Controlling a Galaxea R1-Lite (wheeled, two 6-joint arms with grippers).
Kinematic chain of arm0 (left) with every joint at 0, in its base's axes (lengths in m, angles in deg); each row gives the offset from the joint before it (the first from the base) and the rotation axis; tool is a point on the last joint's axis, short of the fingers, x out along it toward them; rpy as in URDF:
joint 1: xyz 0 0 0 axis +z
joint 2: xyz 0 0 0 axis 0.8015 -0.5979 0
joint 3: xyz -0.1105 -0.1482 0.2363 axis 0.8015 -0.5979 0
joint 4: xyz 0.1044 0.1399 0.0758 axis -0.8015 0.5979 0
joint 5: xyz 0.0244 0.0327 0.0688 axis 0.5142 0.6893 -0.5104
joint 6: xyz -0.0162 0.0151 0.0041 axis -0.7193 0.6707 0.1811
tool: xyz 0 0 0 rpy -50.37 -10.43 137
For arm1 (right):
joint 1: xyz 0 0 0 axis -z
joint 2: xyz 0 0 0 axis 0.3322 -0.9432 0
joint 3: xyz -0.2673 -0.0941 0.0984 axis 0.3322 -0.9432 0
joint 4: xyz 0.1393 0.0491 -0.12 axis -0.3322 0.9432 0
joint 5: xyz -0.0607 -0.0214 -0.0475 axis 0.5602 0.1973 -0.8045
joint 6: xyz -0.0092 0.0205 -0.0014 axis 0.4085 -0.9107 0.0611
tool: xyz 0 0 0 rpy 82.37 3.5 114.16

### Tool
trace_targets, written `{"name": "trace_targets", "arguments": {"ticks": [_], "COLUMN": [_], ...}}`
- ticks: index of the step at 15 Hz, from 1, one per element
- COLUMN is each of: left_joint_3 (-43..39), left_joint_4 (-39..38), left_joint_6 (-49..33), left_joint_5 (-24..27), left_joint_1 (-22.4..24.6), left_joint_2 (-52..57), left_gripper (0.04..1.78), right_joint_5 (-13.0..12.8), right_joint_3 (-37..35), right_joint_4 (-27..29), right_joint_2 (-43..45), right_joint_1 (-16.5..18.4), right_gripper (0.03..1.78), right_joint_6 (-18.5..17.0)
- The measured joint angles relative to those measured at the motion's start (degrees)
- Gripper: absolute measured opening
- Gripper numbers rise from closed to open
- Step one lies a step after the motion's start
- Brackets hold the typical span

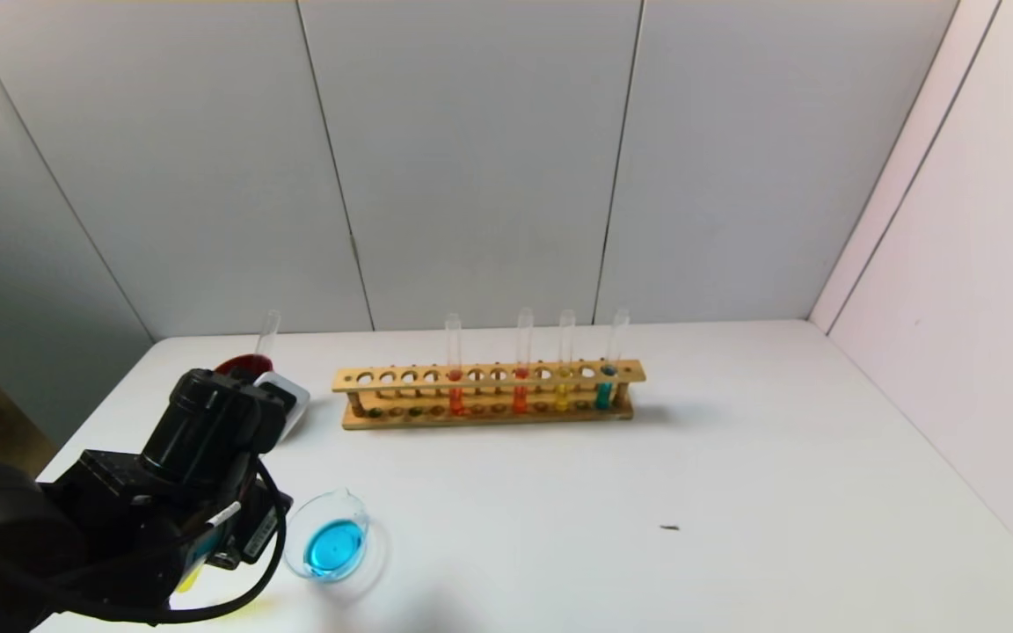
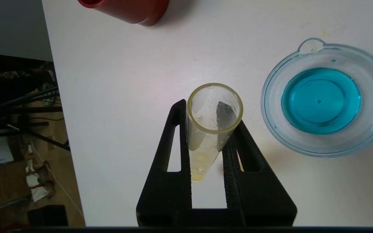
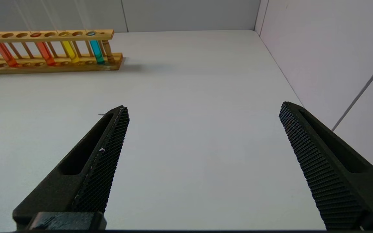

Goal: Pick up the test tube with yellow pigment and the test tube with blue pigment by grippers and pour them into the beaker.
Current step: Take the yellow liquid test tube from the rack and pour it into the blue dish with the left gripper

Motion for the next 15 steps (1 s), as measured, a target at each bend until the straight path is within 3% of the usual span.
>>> {"name": "trace_targets", "arguments": {"ticks": [15], "left_joint_3": [0.00], "left_joint_4": [0.68], "left_joint_6": [24.54], "left_joint_5": [-0.44], "left_joint_1": [1.27], "left_joint_2": [-9.05], "left_gripper": [0.32], "right_joint_5": [0.02], "right_joint_3": [0.00], "right_joint_4": [-0.02], "right_joint_2": [0.00], "right_joint_1": [0.00], "right_gripper": [1.70], "right_joint_6": [0.02]}}
